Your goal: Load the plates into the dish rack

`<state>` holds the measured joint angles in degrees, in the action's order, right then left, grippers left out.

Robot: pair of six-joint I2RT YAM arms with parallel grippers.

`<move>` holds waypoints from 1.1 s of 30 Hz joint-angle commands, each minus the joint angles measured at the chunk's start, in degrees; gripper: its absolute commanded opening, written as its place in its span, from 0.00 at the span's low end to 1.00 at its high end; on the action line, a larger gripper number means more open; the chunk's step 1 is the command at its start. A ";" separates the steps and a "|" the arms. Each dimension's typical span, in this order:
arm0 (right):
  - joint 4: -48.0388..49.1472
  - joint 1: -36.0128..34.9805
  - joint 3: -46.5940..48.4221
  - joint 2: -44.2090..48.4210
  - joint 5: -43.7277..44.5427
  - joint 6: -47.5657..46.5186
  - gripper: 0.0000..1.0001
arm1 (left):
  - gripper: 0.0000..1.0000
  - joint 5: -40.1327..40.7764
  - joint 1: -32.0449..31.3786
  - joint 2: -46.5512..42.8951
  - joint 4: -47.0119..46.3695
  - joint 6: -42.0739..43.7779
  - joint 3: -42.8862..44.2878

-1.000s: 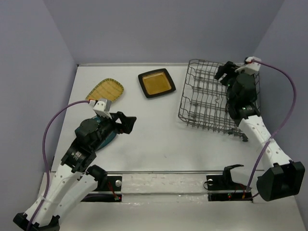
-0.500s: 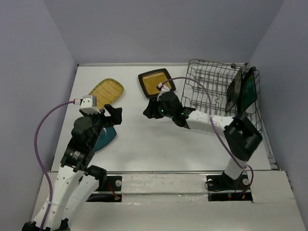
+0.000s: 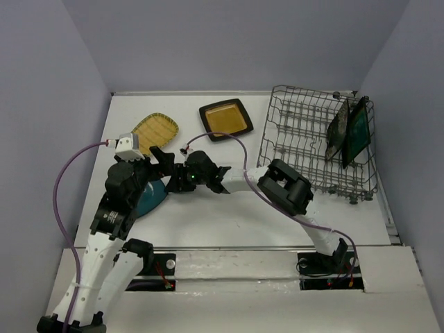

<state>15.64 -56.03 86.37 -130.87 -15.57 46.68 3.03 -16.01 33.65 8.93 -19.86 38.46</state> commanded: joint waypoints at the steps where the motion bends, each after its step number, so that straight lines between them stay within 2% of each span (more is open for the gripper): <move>1: 5.44 -1.01 5.21 -4.21 -6.22 8.58 0.51 | 0.99 -1.53 0.45 0.71 -3.57 -0.44 1.36; 6: 10.28 -1.54 5.66 -8.17 -7.90 14.49 0.34 | 0.99 -2.76 0.89 0.80 -4.01 -0.71 1.18; 7: 10.72 -1.54 5.22 -8.09 -7.37 15.45 0.28 | 0.99 -2.76 0.98 0.80 -3.92 -0.71 1.18; 8: 11.69 -1.54 3.56 -7.65 -5.71 15.72 0.14 | 0.99 -2.76 0.98 0.80 -4.01 -0.71 1.18; 9: 12.13 -1.54 2.41 -6.95 -4.74 15.73 0.10 | 0.99 -2.76 0.98 0.72 -4.09 -0.71 1.09; 13: 13.01 -1.54 -5.31 -1.16 -0.34 14.76 0.07 | 0.99 -2.76 1.07 1.24 -4.18 -0.71 1.18; 18: 17.23 -2.07 -22.27 13.08 8.18 13.18 0.07 | 0.99 -4.61 1.24 0.81 -4.27 -0.71 1.09; 21: 19.68 -2.67 -34.90 19.57 10.29 14.23 0.07 | 0.99 -5.14 1.33 0.89 -4.53 -0.80 1.09; 22: 19.69 -3.38 -34.95 20.90 10.56 14.23 0.07 | 0.99 -5.31 1.33 0.89 -4.53 -0.80 1.09; 23: 20.48 -3.38 -38.95 22.05 10.56 14.49 0.09 | 0.99 -5.40 1.33 0.72 -4.45 -0.80 1.09; 29: 25.74 -6.02 -50.49 26.36 8.90 17.57 0.37 | 0.99 -5.93 1.42 0.89 -4.53 -0.80 1.09; 33: 25.58 -6.02 -51.83 26.81 8.54 15.56 0.48 | 0.99 -6.02 1.51 0.80 -4.71 -0.89 1.01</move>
<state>39.33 -61.49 36.71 -104.73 -8.01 64.40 -2.15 -14.92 34.74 7.51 -20.51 38.46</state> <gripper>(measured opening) 0.426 0.990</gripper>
